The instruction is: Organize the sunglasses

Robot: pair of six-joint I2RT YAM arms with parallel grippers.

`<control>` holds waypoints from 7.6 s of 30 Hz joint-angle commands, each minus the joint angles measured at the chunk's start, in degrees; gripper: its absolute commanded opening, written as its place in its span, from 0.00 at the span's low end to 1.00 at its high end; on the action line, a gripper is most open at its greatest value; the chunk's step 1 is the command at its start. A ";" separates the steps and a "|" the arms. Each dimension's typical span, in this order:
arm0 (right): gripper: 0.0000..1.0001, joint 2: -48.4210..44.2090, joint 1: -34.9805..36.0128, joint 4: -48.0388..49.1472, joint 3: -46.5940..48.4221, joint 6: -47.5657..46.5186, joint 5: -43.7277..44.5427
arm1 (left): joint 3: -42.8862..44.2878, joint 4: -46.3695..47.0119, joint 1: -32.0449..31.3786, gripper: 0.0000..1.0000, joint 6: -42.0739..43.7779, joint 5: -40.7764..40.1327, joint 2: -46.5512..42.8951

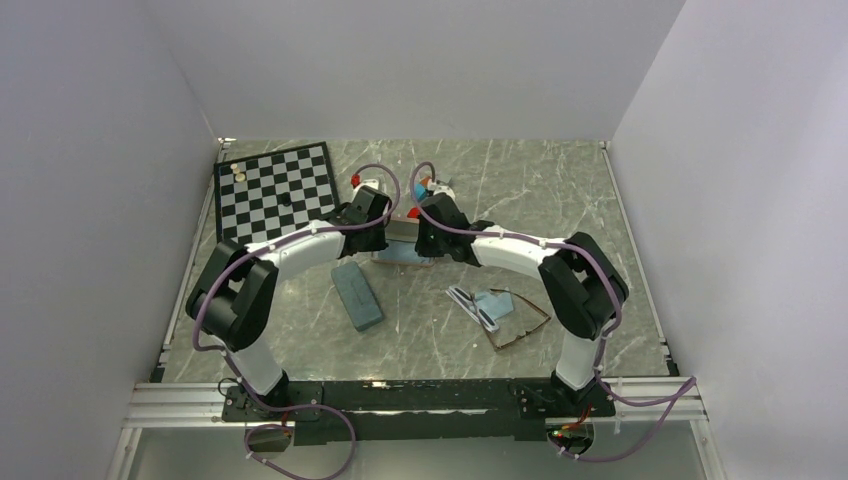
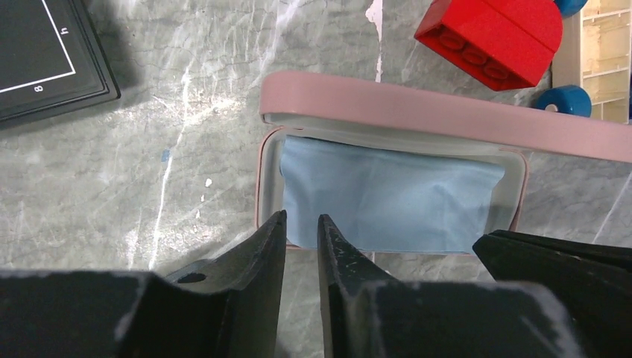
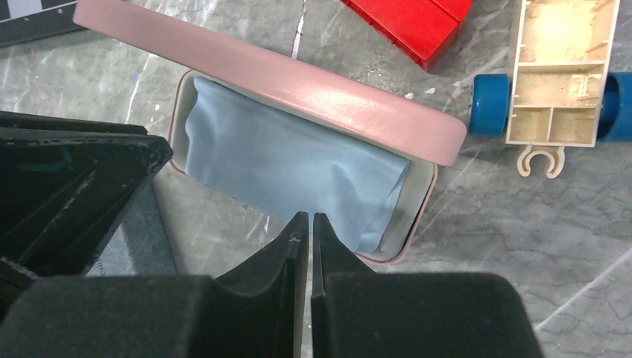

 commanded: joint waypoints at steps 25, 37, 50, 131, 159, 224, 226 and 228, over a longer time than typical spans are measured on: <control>0.11 3.34 -0.62 -2.58 -0.67 2.89 6.71 | 2.62 0.47 3.11 0.08 -1.47 1.44 8.29; 0.41 -7.20 -0.80 3.82 -4.65 -0.27 0.76 | 1.73 2.19 3.24 0.21 -0.06 4.99 2.31; 0.64 -31.86 -0.34 -7.58 -18.52 -21.62 -8.16 | -11.14 6.36 2.93 0.99 -1.63 13.89 -19.52; 0.00 -49.56 -7.06 -8.03 -15.28 16.16 9.52 | -32.55 63.18 0.76 0.99 -12.17 65.79 -40.73; 0.00 -43.70 -7.00 14.71 -17.76 11.60 -24.41 | -16.96 39.74 -3.35 0.10 -3.71 48.36 -26.89; 0.00 -41.89 -7.25 -6.35 -10.21 -9.63 -15.57 | -19.49 17.68 -6.77 0.89 8.23 15.21 -52.55; 0.00 -41.44 -7.14 -7.11 -9.77 -11.38 -16.67 | -17.10 17.94 -6.78 0.87 8.26 17.39 -49.39; 0.00 -41.06 -7.00 -7.25 -9.69 -12.13 -16.88 | -14.51 18.08 -6.78 0.81 7.81 20.66 -45.26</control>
